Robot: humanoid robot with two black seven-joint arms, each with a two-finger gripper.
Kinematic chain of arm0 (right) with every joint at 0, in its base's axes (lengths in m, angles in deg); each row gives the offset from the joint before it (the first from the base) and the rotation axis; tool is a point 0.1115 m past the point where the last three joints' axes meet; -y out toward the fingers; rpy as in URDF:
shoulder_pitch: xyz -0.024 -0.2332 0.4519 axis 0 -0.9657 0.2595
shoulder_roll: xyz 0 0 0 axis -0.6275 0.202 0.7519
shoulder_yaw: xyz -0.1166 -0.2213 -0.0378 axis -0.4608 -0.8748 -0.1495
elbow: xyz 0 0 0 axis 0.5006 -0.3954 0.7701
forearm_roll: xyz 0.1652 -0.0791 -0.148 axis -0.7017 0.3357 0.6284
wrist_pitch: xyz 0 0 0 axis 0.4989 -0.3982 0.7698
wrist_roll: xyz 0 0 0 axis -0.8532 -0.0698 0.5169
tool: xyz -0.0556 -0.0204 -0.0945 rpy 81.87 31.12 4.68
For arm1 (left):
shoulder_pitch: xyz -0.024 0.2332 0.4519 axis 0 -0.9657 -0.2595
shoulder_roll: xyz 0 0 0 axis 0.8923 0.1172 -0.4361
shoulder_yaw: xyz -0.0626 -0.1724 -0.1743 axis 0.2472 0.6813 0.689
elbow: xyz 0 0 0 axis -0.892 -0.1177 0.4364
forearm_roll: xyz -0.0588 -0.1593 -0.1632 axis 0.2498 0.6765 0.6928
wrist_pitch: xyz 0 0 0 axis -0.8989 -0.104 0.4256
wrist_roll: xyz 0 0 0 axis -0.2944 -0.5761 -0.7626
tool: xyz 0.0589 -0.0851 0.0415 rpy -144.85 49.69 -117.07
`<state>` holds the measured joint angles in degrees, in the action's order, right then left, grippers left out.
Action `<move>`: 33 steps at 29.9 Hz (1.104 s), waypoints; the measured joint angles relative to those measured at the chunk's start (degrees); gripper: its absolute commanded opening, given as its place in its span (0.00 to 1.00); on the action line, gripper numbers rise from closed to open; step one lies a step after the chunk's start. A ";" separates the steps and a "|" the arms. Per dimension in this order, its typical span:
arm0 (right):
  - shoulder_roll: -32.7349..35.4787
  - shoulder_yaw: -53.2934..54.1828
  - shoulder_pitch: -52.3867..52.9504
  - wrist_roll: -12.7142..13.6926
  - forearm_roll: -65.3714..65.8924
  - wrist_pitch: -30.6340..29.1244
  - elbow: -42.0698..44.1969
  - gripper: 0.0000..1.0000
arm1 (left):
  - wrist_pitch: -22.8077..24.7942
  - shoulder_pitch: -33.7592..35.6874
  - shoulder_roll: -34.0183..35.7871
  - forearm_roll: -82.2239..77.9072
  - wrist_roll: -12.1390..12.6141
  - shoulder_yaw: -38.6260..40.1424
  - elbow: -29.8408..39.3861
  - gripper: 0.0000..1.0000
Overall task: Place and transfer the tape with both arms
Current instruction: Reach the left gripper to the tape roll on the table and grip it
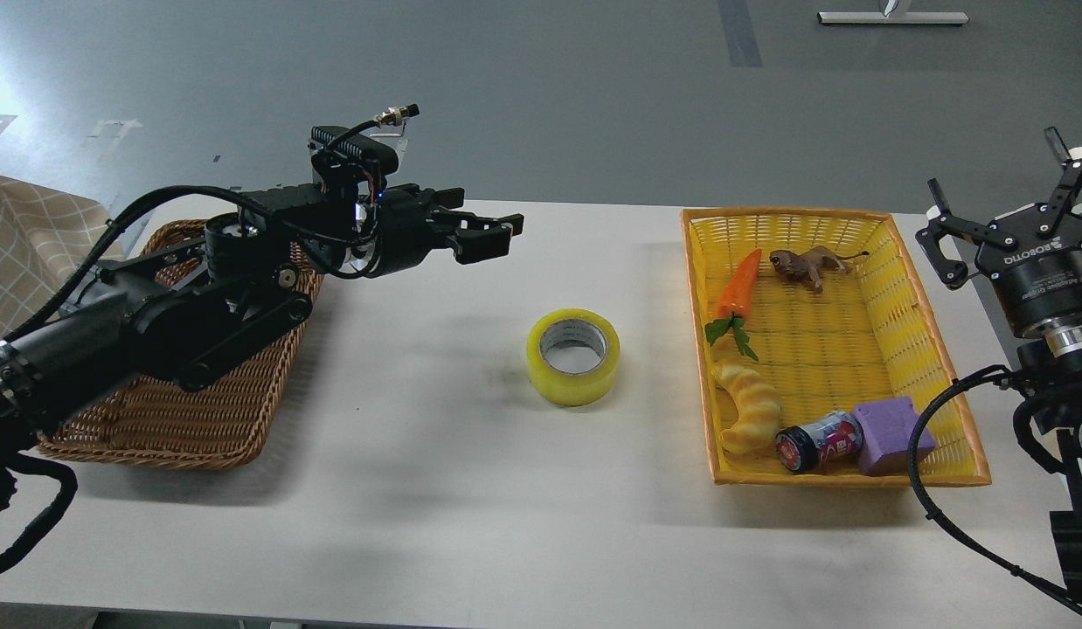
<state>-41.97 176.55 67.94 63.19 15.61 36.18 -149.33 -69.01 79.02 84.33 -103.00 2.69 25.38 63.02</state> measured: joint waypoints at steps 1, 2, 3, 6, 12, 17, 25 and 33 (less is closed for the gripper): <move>-0.02 0.00 -0.06 -0.04 0.00 0.00 0.02 1.00 | 0.34 0.07 0.14 0.00 0.36 -0.05 0.76 0.98; -0.03 0.00 -0.13 -0.08 0.00 0.00 0.07 1.00 | 1.08 0.12 0.25 0.00 0.91 -0.07 1.75 0.98; -0.03 0.03 -0.16 -0.13 0.00 0.00 0.11 1.00 | 1.96 0.18 0.28 0.00 1.59 -0.09 2.71 0.98; -0.07 0.08 -0.19 -0.20 -0.03 0.00 0.12 1.00 | 4.46 0.66 -0.07 0.00 4.82 -0.09 4.92 0.98; -0.09 0.09 -0.20 -0.24 -0.04 0.00 0.18 1.00 | 5.72 1.26 -1.79 -0.03 8.13 -0.09 5.81 0.98; -0.11 0.09 -0.21 -0.32 -0.04 0.00 0.39 1.00 | 9.49 1.91 -4.47 -0.02 12.10 -0.11 5.85 0.98; -0.13 0.07 -0.60 -0.32 -0.03 0.00 0.47 1.00 | 11.58 1.50 -8.22 0.13 17.72 -0.12 5.53 0.98; -0.13 -0.07 -1.15 -0.30 0.05 0.00 0.53 1.00 | 12.13 1.54 -9.14 0.58 18.04 -6.95 4.78 0.98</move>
<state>-42.11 176.48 66.79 62.90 15.66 36.18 -148.80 -56.88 80.56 75.18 -102.43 20.73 18.43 67.80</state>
